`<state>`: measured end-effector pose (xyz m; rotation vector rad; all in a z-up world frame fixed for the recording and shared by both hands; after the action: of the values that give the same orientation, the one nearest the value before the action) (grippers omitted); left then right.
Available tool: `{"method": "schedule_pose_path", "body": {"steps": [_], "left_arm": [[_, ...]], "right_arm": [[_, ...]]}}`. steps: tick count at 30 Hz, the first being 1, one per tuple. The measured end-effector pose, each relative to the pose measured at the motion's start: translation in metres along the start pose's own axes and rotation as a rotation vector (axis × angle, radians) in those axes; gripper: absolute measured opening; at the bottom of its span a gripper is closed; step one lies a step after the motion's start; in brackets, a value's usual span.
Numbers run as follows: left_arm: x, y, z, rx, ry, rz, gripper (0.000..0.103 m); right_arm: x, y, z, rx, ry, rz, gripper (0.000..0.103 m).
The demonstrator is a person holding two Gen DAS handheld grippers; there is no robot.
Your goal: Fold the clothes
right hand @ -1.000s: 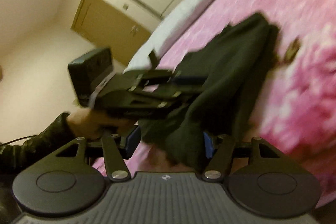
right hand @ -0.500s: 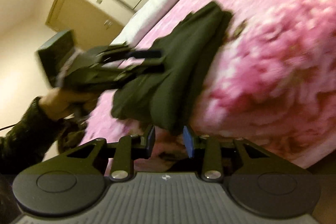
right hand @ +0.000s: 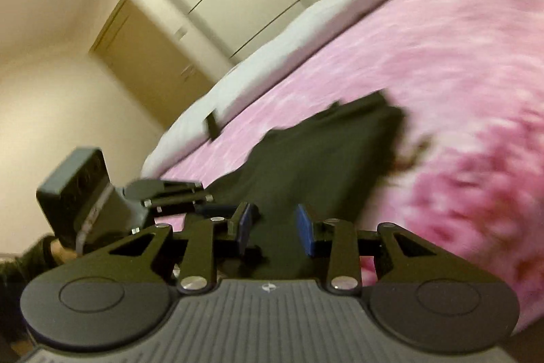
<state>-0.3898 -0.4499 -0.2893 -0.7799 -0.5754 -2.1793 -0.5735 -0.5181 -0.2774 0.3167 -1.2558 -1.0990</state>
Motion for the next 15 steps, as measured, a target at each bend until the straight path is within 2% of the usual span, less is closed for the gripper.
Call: {"method": "schedule_pose_path", "body": {"steps": [2, 5, 6, 8, 9, 11, 15], "left_arm": [[-0.027, 0.027, 0.013, 0.057, 0.027, 0.095, 0.041], [-0.071, 0.060, 0.025, 0.147, 0.092, 0.179, 0.039], [-0.082, 0.069, 0.031, 0.143, 0.078, 0.222, 0.039], [-0.106, 0.088, 0.043, 0.131, 0.046, 0.308, 0.031], [-0.111, 0.093, 0.048, 0.129, 0.037, 0.333, 0.025], [-0.113, 0.096, 0.055, 0.136, 0.032, 0.329, 0.022], [-0.115, 0.099, 0.064, 0.188, 0.036, 0.307, 0.026]], "right_arm": [[-0.004, 0.004, -0.018, -0.008, 0.058, 0.045, 0.036], [-0.013, 0.003, -0.037, -0.053, 0.128, 0.108, 0.034], [-0.016, -0.002, -0.040, -0.062, 0.146, 0.114, 0.032], [-0.018, -0.011, -0.036, -0.055, 0.135, 0.094, 0.023], [-0.019, -0.015, -0.030, -0.073, 0.132, 0.083, 0.023], [-0.021, -0.022, -0.016, -0.118, 0.126, 0.071, 0.023], [-0.021, -0.015, -0.007, -0.198, 0.119, 0.089, 0.024]]}}
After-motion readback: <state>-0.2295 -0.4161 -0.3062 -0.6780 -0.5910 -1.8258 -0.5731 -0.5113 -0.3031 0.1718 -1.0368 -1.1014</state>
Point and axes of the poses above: each gripper's, at about its wrist camera, not at the fingertips, and z roughly against the way its jaws point, y to its left, x to its top, the point moved 4 cm from there along -z, roughly the way its jaws point, and after that the axes turned 6 degrees about -z, right-handed, at the moved point
